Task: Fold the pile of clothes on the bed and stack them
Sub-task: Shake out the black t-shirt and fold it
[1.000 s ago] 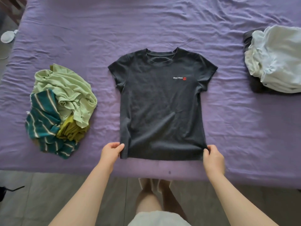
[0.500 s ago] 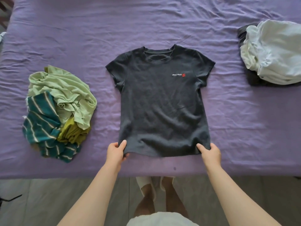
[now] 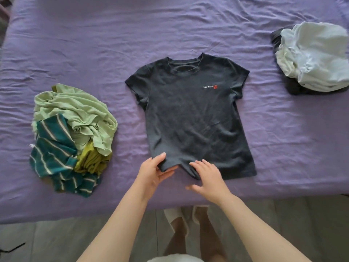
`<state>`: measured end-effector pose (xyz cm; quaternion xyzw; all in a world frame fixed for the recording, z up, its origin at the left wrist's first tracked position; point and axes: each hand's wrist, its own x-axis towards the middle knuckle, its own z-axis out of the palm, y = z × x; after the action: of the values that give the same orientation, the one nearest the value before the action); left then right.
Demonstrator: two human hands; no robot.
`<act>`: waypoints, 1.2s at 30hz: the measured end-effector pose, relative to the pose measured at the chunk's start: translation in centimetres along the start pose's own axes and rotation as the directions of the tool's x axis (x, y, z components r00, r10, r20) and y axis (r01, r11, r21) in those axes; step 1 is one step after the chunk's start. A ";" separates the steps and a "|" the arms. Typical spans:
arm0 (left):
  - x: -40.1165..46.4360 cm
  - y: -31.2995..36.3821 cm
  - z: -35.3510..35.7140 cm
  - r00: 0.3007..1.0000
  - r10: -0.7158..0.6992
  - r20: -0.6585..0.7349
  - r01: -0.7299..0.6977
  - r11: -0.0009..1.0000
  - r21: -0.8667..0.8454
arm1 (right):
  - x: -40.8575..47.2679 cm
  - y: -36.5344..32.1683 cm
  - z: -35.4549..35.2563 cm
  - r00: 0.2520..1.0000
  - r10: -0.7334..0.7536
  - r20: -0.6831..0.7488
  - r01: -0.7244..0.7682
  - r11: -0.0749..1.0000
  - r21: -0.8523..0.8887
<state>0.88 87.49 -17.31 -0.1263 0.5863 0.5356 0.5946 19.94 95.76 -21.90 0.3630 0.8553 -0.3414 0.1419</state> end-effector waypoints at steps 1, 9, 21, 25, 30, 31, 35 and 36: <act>0.4 0.7 0.5 1.000 -0.014 0.025 0.016 0.998 -0.060 | 0.5 -0.3 0.4 0.998 0.052 0.040 -0.051 0.998 -0.030; 3.6 5.2 3.4 0.996 -0.053 -0.066 0.039 0.979 -0.201 | 2.9 2.0 -1.9 0.942 0.312 -0.122 -0.282 0.936 0.212; 2.2 2.3 -2.4 0.842 0.340 -0.419 0.075 0.695 0.715 | 2.8 4.0 -3.5 0.995 0.095 0.035 -0.098 0.993 0.061; 3.7 3.0 1.8 0.850 0.527 0.026 -0.226 0.321 0.920 | 4.7 3.5 -5.8 0.996 0.081 0.023 -0.081 0.996 -0.024; 4.4 -0.4 7.1 0.914 0.126 0.386 -0.349 -0.242 0.905 | 6.2 2.4 -8.2 0.960 -0.024 0.279 0.063 0.989 -0.135; 4.5 -1.2 7.2 0.928 0.029 0.371 -0.343 -0.322 0.883 | 6.2 2.5 -8.1 0.901 -0.003 0.434 0.060 0.991 -0.118; 4.8 -3.0 6.7 0.953 -0.258 0.159 -0.239 -0.316 0.918 | 6.4 4.5 -8.5 0.781 0.106 0.616 -0.129 0.992 -0.007; 5.1 -2.6 7.1 0.962 -0.226 0.152 -0.209 -0.254 0.944 | 7.1 5.2 -9.3 0.851 0.099 0.516 -0.134 0.991 0.030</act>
<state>5.60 94.53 -20.83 0.4649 0.6905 -0.1325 0.5380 18.81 108.53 -21.15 0.3147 0.7515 -0.4440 0.3730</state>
